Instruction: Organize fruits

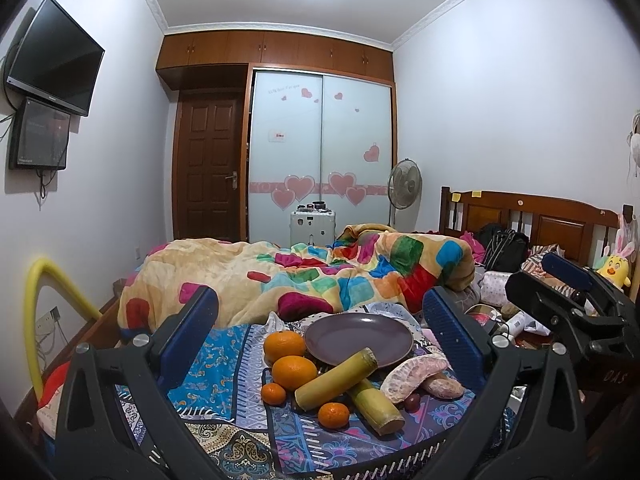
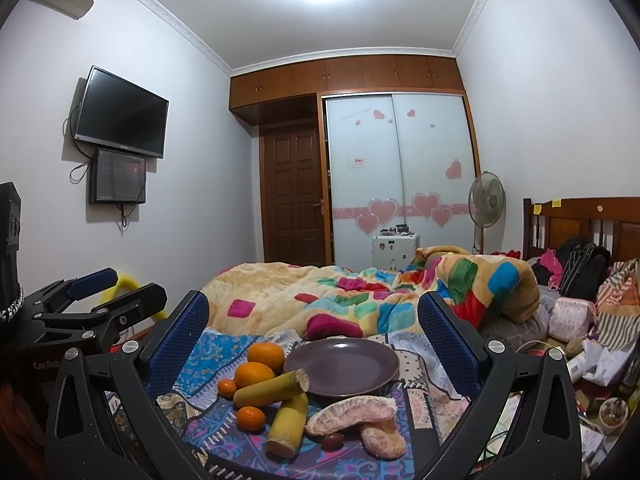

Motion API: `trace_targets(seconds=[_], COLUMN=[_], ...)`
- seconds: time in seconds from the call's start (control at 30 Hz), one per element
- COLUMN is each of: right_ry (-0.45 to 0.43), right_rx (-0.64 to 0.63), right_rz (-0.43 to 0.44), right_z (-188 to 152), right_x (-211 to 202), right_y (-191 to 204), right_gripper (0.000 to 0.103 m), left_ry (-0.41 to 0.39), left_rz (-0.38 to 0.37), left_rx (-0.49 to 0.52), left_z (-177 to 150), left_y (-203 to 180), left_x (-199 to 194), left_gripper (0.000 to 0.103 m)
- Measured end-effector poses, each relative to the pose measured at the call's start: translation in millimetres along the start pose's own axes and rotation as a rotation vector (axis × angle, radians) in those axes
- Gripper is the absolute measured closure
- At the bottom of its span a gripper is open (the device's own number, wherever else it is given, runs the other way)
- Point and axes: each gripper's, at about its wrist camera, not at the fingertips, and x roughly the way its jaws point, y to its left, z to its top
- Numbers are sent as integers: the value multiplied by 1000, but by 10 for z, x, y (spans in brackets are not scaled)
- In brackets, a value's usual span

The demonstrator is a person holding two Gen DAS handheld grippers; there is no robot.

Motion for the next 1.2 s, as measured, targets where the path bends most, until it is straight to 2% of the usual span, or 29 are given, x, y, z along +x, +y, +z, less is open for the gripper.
trace_targets(seconds=[1.2], right_ry=[21], right_rx=[12], right_rz=[9], right_z=[-36], right_x=[27], right_y=[-10], right_gripper=[0], left_ry=[7], left_rz=[8], left_rx=[-15], left_z=[-52], left_y=[56], left_x=[59], left_gripper=[0])
